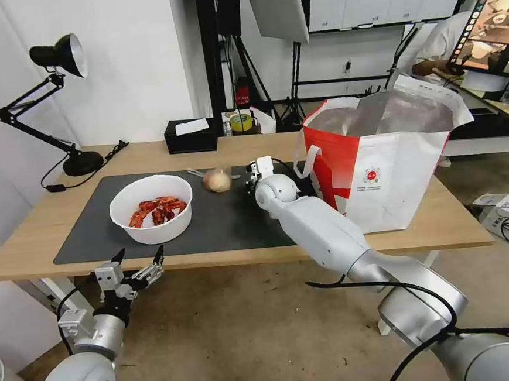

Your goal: Pick up the trash from the table and place it into the takeout bag.

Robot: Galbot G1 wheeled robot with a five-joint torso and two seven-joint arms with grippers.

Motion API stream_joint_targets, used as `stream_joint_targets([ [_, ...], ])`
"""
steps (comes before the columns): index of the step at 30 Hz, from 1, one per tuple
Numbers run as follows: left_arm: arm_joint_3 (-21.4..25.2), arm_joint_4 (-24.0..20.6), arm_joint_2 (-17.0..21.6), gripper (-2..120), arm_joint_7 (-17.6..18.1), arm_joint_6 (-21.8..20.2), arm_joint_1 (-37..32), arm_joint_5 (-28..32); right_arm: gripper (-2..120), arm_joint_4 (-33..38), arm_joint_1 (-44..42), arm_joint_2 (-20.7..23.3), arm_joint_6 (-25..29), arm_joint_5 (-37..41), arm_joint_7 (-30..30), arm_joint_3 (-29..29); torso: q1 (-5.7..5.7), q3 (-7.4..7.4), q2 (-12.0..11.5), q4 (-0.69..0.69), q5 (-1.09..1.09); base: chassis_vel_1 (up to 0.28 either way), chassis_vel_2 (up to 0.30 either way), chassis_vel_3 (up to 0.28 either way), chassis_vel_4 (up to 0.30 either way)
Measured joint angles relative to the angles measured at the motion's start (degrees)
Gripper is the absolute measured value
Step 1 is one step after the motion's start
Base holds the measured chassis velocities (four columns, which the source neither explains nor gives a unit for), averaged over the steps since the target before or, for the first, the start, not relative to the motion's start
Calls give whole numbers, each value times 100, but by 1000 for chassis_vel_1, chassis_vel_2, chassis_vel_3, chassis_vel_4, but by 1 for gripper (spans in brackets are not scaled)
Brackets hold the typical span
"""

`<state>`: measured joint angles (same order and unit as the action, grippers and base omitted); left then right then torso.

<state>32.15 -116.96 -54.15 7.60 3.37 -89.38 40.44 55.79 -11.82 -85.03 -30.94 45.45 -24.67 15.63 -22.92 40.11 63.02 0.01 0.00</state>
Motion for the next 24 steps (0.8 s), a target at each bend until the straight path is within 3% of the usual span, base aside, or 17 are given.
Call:
stream_joint_targets([
  [11,4,-39,-35,100,14,2,9,5,0,1494,-419,861,293,-258,-309,180,0,0,0,-1,1,0,0,0,0],
  [18,11,-84,-101,100,29,2,-80,-37,0,2888,-1001,1489,375,-103,-637,208,0,0,0,0,1,0,0,0,0],
  [24,40,-127,-102,100,33,2,-142,-53,0,3514,-1432,1768,924,-261,-574,187,1,-1,0,-1,1,0,0,0,0],
])
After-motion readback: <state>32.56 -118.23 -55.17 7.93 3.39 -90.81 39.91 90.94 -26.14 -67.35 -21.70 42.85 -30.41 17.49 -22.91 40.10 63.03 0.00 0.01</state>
